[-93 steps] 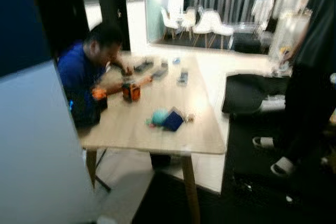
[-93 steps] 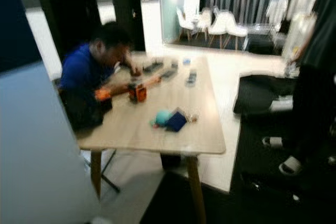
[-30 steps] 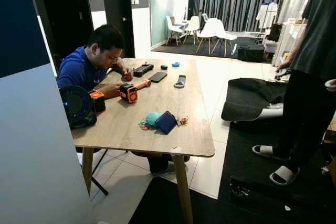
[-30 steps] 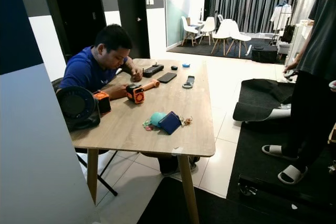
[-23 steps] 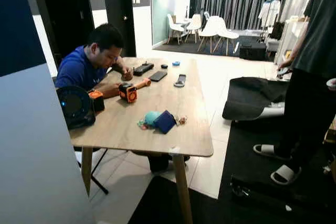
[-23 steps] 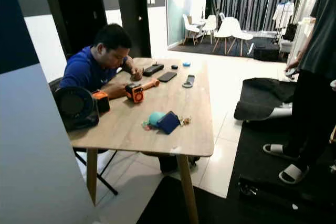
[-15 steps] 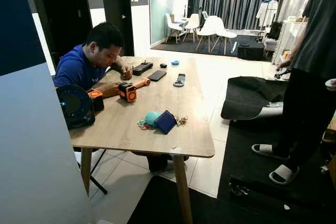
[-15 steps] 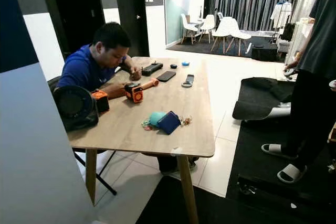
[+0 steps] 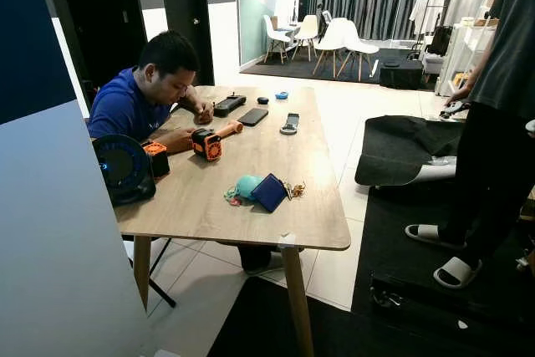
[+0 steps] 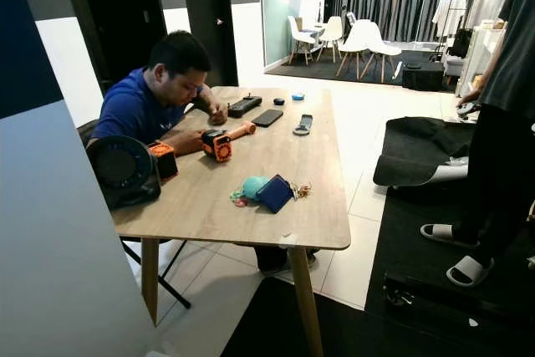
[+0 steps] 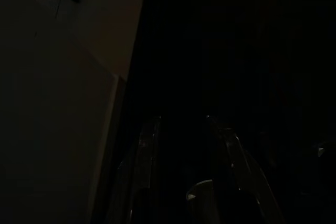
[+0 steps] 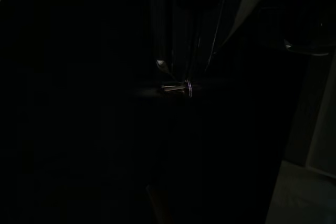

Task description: Hang keys on a hook

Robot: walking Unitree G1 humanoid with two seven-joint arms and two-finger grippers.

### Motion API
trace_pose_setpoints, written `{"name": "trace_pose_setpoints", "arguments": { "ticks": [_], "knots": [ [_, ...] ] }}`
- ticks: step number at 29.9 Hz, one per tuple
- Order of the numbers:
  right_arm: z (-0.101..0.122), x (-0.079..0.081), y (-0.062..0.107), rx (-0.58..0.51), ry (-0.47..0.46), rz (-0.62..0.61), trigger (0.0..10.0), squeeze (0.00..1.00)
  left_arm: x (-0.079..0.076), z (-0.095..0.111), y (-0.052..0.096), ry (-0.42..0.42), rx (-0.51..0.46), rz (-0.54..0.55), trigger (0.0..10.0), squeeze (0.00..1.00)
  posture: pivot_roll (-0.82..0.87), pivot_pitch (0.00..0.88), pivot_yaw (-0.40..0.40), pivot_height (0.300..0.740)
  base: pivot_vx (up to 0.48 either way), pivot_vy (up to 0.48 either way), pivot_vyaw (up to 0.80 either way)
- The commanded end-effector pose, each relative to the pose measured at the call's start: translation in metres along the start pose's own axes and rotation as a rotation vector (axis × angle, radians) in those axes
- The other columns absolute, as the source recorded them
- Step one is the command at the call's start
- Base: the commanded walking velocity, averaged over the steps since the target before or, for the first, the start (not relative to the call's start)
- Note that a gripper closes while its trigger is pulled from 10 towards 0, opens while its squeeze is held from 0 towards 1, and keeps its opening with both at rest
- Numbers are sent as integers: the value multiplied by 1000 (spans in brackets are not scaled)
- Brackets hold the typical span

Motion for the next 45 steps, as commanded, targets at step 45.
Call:
{"name": "trace_pose_setpoints", "arguments": {
  "ticks": [45],
  "knots": [
    [4,1,-1,-10,44,19,10000,0,2,-2,0,-17,11,11,10000,0,74,10,19,740,0,0,462]
  ]
}}
Point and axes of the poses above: a point about 5 cm out from each wrist's last joint towards the gripper, its own y axis pointing back from the gripper into the wrist, its own z axis along the axis of the wrist's last joint, x = y × z, the point moved 1 cm from there along -y, pointing out of the wrist towards the gripper, and after that the axes turned 14 degrees about y, right-handed, at the moved point
